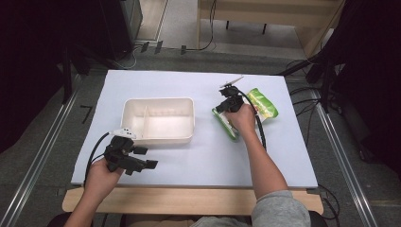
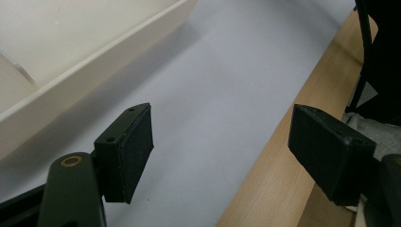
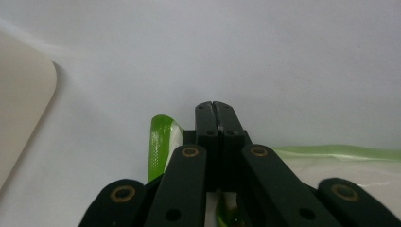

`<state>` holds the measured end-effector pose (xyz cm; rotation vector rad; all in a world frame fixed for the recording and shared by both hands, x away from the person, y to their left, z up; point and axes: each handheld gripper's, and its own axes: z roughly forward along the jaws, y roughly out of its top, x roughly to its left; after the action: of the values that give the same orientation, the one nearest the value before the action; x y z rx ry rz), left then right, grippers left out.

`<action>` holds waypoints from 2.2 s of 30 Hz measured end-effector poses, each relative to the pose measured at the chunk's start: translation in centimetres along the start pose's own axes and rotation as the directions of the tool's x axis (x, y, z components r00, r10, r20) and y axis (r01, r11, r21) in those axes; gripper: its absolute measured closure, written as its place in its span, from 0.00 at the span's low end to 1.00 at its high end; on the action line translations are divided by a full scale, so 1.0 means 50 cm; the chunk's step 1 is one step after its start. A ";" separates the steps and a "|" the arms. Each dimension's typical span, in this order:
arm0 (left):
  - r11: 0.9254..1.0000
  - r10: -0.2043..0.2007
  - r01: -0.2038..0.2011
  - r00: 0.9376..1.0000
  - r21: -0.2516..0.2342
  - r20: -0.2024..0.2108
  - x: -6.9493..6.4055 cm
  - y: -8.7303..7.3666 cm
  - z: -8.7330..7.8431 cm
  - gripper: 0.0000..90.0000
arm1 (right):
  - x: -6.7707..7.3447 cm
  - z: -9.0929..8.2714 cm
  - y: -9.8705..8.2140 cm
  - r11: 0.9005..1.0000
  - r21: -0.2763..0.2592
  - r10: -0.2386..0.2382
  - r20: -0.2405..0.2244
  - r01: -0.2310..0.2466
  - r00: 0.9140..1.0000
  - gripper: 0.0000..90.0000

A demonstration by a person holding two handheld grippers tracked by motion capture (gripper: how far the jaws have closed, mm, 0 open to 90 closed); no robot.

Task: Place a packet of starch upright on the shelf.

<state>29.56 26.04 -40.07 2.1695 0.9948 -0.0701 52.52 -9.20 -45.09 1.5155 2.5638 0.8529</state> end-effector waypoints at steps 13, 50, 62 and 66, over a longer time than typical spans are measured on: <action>1.000 -0.003 0.003 1.000 -0.007 -0.009 0.000 -0.001 -0.003 0.26 | 0.031 -0.010 -0.032 0.993 0.052 -0.104 -0.069 0.108 0.992 1.00; 1.000 -0.016 0.015 1.000 -0.026 -0.027 0.000 0.002 -0.004 0.26 | 0.031 -0.116 -0.107 0.988 -0.078 -0.145 -0.213 0.132 0.966 0.68; 1.000 -0.017 0.016 0.999 -0.024 -0.049 -0.002 -0.008 -0.008 0.26 | -0.058 -0.175 -0.084 0.989 -0.124 -0.096 -0.093 0.084 0.991 0.59; 0.999 -0.020 0.018 0.998 -0.026 -0.055 -0.003 -0.011 -0.009 0.26 | -0.080 -0.175 -0.069 0.990 -0.125 -0.076 -0.063 0.068 0.995 0.57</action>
<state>28.98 26.49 -40.06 2.1491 1.0420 -0.0068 49.16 -17.56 -40.26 1.3748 2.5422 1.0489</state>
